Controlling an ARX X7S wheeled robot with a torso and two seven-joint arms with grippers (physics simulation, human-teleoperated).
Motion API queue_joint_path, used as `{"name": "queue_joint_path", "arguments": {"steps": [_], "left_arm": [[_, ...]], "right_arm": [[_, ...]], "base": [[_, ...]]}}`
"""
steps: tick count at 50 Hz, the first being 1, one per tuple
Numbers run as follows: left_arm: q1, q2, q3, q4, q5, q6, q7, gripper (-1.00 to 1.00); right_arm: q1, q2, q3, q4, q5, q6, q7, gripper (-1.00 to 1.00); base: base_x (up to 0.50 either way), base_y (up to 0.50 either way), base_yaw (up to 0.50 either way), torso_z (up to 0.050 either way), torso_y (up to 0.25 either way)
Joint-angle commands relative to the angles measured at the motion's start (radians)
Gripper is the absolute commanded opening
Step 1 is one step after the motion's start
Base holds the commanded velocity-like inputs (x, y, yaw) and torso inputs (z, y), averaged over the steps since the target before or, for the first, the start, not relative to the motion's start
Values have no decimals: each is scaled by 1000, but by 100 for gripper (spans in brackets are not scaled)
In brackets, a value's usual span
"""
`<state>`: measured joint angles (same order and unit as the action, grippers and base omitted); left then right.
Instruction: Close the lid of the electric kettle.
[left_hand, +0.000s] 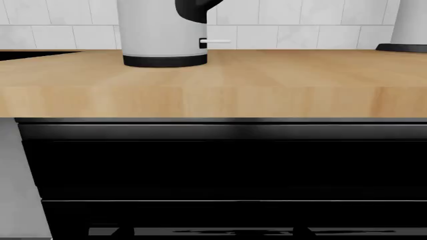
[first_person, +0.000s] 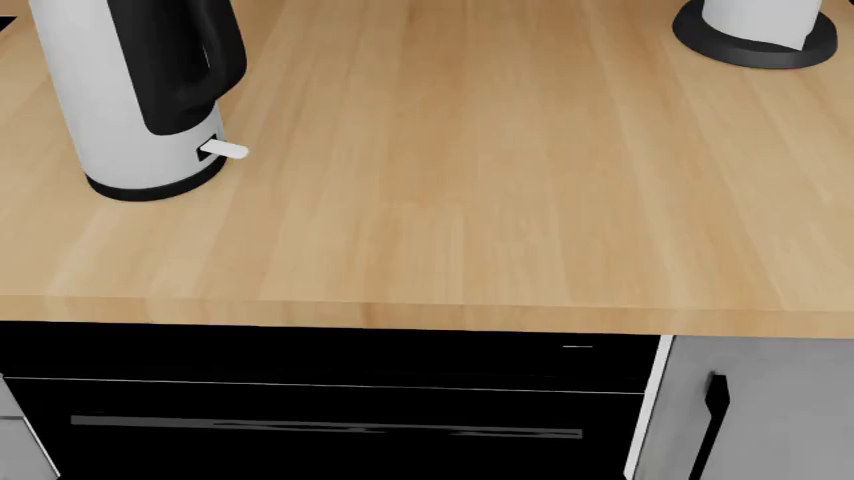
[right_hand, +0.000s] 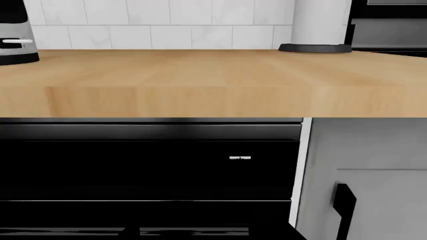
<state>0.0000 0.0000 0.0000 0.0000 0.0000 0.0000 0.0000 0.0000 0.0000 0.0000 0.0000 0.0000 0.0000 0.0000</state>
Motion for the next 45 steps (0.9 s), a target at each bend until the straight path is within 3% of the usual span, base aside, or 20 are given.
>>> {"name": "queue_joint_path", "arguments": {"steps": [1, 17, 45], "left_arm": [[1, -25, 30, 0, -25, 2, -30, 100], [4, -60, 70, 12, -78, 5, -53, 100], [-3, -98, 107, 16, -111, -16, -91, 100]], "right_arm": [[0, 29, -37, 0, 29, -1, 37, 100], [3, 62, -75, -5, 61, 4, 71, 100], [4, 95, -117, -5, 89, 4, 113, 100]], "base": [[0, 0, 0, 0, 0], [0, 0, 0, 0, 0], [0, 0, 0, 50, 46]]}}
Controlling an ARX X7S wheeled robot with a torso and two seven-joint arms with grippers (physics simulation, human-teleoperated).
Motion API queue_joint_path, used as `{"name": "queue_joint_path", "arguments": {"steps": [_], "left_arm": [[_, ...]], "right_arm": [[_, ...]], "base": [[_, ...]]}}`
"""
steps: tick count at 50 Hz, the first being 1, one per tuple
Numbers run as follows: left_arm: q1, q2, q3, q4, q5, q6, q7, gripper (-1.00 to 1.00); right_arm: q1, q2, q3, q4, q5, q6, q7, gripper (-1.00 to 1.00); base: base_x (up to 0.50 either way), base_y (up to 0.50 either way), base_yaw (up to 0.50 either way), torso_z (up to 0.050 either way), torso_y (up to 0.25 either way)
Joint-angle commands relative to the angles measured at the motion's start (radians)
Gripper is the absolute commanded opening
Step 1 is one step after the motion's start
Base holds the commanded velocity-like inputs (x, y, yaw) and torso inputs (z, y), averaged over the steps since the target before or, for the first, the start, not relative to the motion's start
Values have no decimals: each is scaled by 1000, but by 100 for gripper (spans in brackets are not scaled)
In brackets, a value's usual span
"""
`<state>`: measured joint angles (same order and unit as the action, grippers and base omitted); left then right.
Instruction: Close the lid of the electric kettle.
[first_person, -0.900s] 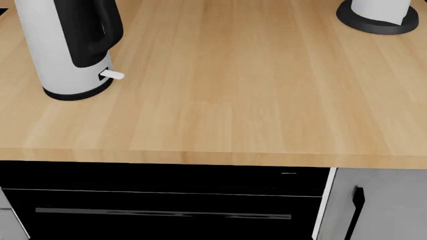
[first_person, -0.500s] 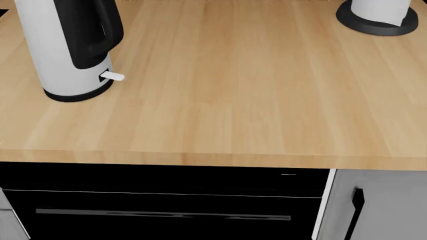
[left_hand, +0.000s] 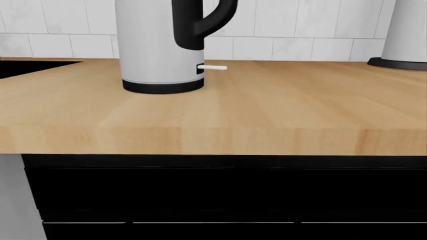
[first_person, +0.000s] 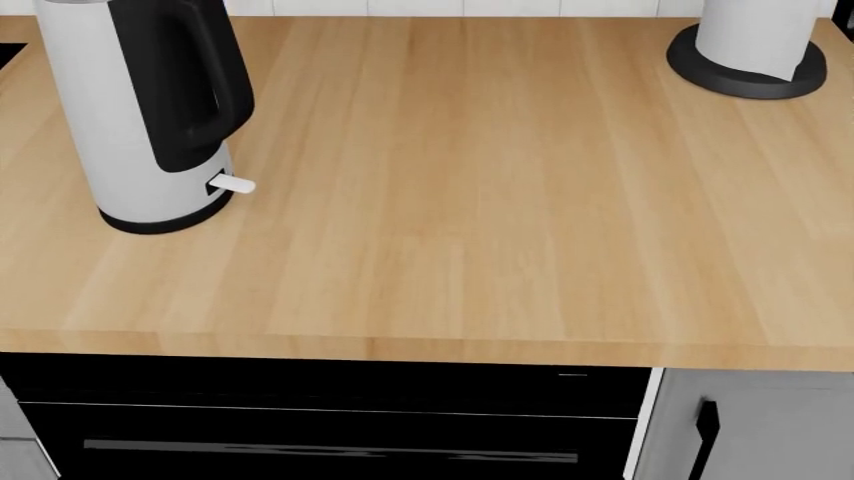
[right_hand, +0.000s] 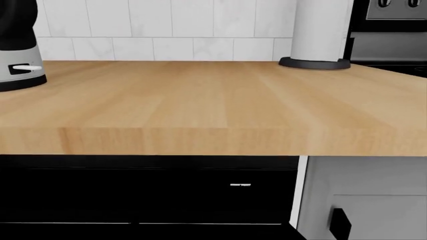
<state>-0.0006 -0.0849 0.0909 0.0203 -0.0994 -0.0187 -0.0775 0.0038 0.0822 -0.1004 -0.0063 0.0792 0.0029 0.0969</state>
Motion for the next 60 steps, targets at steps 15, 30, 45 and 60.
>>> {"name": "queue_joint_path", "arguments": {"steps": [15, 30, 45, 60], "left_arm": [[-8, -28, 36, -5, -15, -9, -37, 100], [-1, -35, 32, -2, -61, 13, -45, 100], [10, -80, 39, 162, -89, -183, -87, 100], [60, -159, 51, 405, -92, -351, -116, 100]], "right_arm": [[6, 28, -37, 6, 24, 13, 32, 100], [-3, 41, -49, -2, 46, -29, 35, 100], [3, 70, -45, -135, 98, 137, 63, 100], [-13, 130, -64, -303, 90, 319, 98, 100]], "base": [[0, 0, 0, 50, 46], [0, 0, 0, 23, 13], [0, 0, 0, 0, 0], [0, 0, 0, 0, 0]]}}
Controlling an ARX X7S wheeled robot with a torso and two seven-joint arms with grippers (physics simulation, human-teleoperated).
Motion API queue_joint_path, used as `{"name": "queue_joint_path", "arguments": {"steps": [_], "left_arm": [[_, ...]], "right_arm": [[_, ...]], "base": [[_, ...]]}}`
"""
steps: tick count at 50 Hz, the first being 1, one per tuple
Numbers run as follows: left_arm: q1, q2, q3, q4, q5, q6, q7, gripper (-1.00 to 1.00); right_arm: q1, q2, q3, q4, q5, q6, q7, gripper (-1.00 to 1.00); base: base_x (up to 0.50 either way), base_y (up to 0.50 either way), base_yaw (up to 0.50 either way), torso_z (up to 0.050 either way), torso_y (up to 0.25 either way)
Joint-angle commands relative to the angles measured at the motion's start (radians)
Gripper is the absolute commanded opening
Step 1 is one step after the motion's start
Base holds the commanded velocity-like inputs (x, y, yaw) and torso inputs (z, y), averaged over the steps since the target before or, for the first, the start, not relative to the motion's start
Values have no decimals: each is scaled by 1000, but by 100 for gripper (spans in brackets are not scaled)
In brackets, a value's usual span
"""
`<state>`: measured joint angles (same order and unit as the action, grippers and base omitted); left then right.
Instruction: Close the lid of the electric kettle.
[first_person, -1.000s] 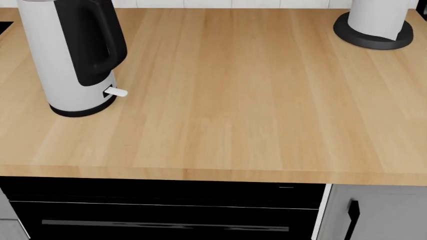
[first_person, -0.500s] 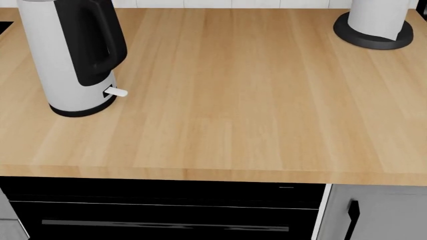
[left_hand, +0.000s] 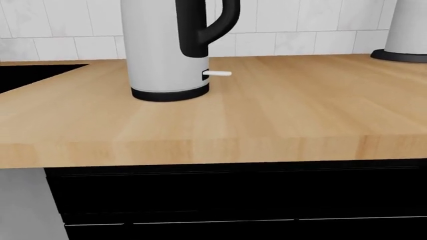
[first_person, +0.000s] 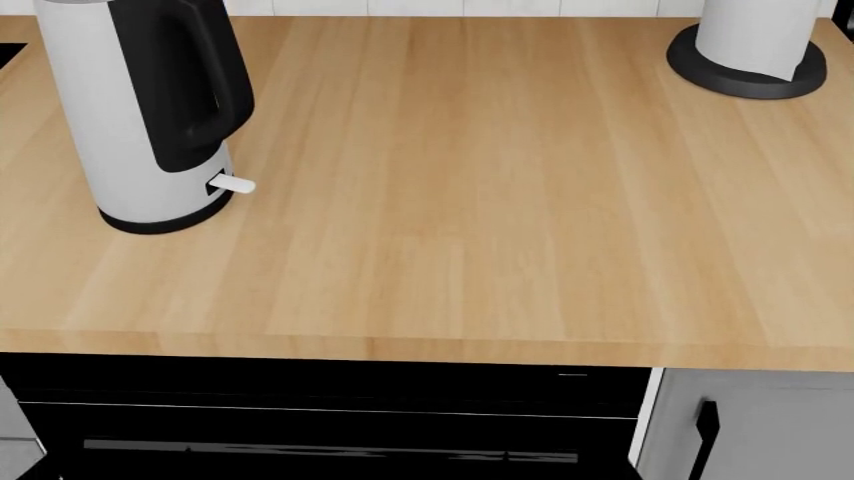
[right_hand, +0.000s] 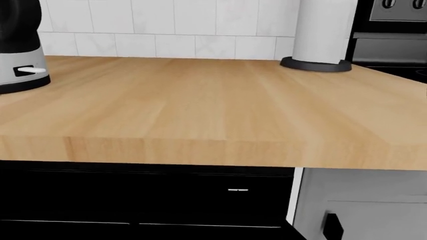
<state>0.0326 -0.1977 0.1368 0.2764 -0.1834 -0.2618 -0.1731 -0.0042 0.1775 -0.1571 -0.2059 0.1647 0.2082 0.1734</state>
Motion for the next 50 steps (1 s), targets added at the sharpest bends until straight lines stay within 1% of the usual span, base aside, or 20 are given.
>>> {"name": "queue_joint_path", "arguments": {"steps": [1, 10, 18, 20, 24, 30, 40, 43, 50], "left_arm": [[28, -49, 6, 158, -11, -116, -19, 100], [28, -78, 5, 243, -18, -177, -26, 100], [1, -96, 3, 278, -27, -229, -28, 100], [-15, -100, 2, 289, -35, -252, -27, 100], [-45, -112, -2, 350, -54, -317, -27, 100], [-59, -126, -17, 412, -78, -369, -30, 100], [-84, -153, -70, 547, -148, -491, -39, 100], [-109, -167, -90, 598, -174, -550, -44, 100], [-185, -189, -107, 631, -199, -630, -53, 100]], "right_arm": [[-7, 42, -6, -130, 6, 135, 24, 100], [-8, 75, -2, -244, 13, 238, 42, 100], [15, 94, -2, -282, 26, 304, 41, 100], [28, 98, -5, -280, 24, 319, 41, 100], [59, 116, 2, -343, 35, 388, 44, 100], [101, 140, 30, -433, 65, 486, 46, 100], [137, 174, 68, -554, 101, 600, 53, 100], [159, 191, 75, -582, 111, 637, 49, 100], [217, 215, 81, -623, 130, 738, 52, 100]], "base": [[0, 0, 0, 0, 0], [0, 0, 0, 0, 0], [0, 0, 0, 0, 0], [0, 0, 0, 0, 0], [0, 0, 0, 0, 0], [0, 0, 0, 0, 0], [0, 0, 0, 0, 0], [0, 0, 0, 0, 0], [0, 0, 0, 0, 0]]}}
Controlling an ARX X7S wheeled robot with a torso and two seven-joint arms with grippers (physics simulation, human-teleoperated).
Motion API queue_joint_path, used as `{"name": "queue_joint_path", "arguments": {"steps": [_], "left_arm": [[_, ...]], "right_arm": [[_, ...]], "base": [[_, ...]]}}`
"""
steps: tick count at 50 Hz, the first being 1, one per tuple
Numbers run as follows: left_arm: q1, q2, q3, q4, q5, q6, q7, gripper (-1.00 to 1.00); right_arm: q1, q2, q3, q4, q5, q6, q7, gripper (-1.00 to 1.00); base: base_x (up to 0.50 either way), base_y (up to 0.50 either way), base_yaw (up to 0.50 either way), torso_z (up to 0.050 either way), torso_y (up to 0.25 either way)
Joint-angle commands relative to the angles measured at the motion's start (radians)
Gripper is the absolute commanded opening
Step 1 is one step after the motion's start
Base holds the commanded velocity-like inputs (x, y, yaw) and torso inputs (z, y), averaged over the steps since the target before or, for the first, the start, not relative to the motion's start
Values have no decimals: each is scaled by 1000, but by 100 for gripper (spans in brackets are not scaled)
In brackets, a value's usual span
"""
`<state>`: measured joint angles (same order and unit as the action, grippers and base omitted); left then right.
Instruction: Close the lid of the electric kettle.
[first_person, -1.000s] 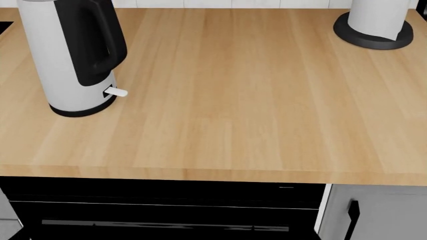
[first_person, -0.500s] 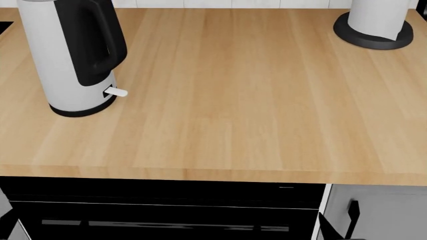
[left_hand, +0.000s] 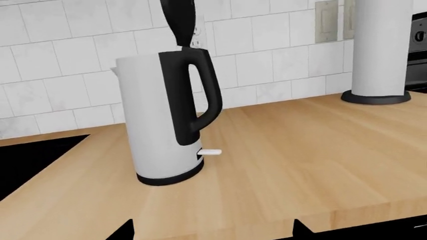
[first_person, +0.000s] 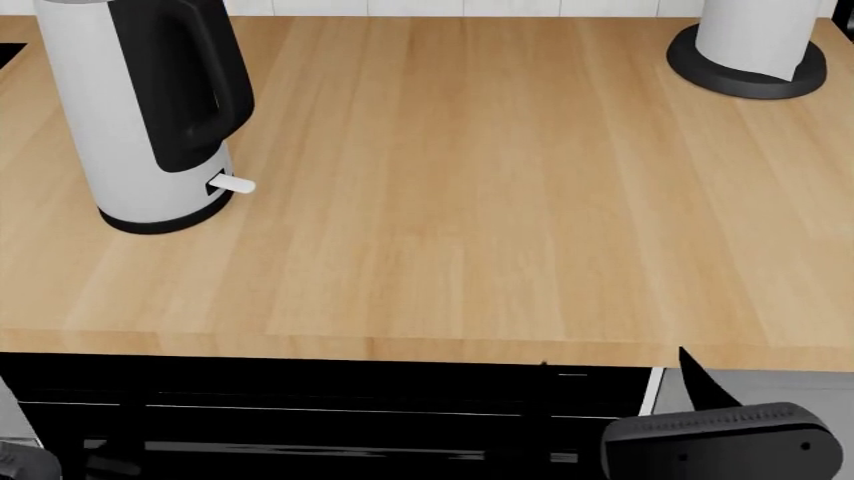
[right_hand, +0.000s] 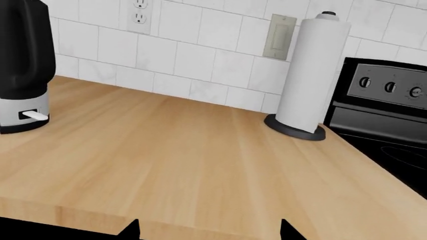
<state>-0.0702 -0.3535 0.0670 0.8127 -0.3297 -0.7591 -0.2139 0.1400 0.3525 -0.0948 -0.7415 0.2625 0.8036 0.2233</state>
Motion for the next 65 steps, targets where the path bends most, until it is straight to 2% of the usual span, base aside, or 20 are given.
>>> {"name": "queue_joint_path", "arguments": {"steps": [1, 18, 19, 20, 22, 23, 24, 26, 31, 33, 40, 46, 65], "left_arm": [[-88, -35, -37, 96, -54, -139, -13, 100], [-309, -44, -159, 190, -223, -396, -25, 100], [-459, -55, -222, 232, -336, -546, -45, 100], [-501, -64, -236, 233, -390, -593, -79, 100], [-527, -88, -251, 233, -478, -605, -138, 100], [-607, -109, -298, 234, -628, -669, -217, 100], [-623, -114, -314, 232, -697, -684, -256, 100], [-631, -122, -316, 227, -737, -685, -285, 100], [-637, -133, -307, 217, -768, -673, -311, 100], [-628, -139, -296, 214, -760, -659, -312, 100], [-617, -155, -255, 198, -736, -622, -312, 100], [-612, -162, -243, 190, -737, -607, -318, 100], [-575, -190, -227, 179, -734, -550, -329, 100]], "right_arm": [[79, 43, 18, -88, 32, 148, 3, 100], [338, 91, 71, -174, 108, 411, -13, 100], [488, 115, 116, -250, 155, 561, -30, 100], [523, 113, 121, -261, 163, 629, -29, 100], [542, 115, 132, -275, 175, 655, -31, 100], [617, 132, 149, -304, 225, 742, -27, 100], [629, 136, 157, -304, 261, 753, -4, 100], [644, 145, 171, -302, 331, 764, 42, 100], [670, 182, 207, -278, 560, 765, 207, 100], [671, 190, 208, -270, 593, 758, 234, 100], [653, 222, 176, -242, 598, 701, 247, 100], [669, 232, 160, -244, 613, 715, 271, 100], [703, 245, 183, -241, 710, 727, 354, 100]], "base": [[0, 0, 0, 0, 0], [0, 0, 0, 0, 0], [0, 0, 0, 0, 0], [0, 0, 0, 0, 0], [0, 0, 0, 0, 0], [0, 0, 0, 0, 0], [0, 0, 0, 0, 0], [0, 0, 0, 0, 0], [0, 0, 0, 0, 0], [0, 0, 0, 0, 0], [0, 0, 0, 0, 0], [0, 0, 0, 0, 0], [31, 500, 0, 0, 0]]}}
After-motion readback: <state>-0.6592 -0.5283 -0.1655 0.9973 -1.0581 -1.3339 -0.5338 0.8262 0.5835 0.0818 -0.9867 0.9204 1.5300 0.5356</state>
